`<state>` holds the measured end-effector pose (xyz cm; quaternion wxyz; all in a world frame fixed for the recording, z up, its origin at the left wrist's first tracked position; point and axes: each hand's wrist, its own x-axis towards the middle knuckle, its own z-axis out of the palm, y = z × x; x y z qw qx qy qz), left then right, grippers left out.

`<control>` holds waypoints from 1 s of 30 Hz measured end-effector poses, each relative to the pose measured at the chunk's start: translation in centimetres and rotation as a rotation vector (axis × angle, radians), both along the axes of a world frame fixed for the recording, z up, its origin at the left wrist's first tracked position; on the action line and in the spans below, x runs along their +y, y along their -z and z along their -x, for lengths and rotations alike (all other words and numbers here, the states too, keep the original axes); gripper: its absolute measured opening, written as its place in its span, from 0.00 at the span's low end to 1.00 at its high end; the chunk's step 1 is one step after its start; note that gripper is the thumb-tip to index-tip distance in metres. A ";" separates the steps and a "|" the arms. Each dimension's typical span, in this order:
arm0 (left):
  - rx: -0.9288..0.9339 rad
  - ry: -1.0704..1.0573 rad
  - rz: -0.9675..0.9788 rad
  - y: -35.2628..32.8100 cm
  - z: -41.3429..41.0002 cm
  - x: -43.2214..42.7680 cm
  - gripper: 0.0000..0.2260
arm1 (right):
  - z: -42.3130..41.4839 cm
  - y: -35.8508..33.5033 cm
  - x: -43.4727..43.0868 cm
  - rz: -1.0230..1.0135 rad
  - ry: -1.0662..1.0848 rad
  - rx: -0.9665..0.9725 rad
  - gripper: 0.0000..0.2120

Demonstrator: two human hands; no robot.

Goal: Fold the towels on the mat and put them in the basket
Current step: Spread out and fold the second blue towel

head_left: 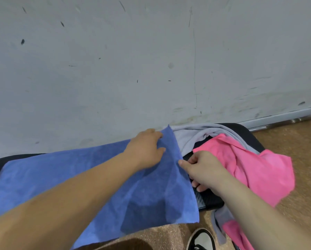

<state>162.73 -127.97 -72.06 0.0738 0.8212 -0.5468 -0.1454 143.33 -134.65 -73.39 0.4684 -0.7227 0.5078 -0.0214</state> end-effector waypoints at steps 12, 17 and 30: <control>-0.066 0.097 -0.295 3.8 1.7 2.3 0.36 | 1.9 -1.5 1.5 0.001 -0.304 0.292 0.10; -0.121 -0.006 -0.042 1.0 2.7 -0.4 0.21 | 2.3 -2.3 1.8 -0.086 -0.160 0.017 0.07; 0.064 -0.099 -0.098 1.1 3.3 -4.5 0.15 | 3.5 -3.3 1.6 -0.232 -0.175 0.033 0.08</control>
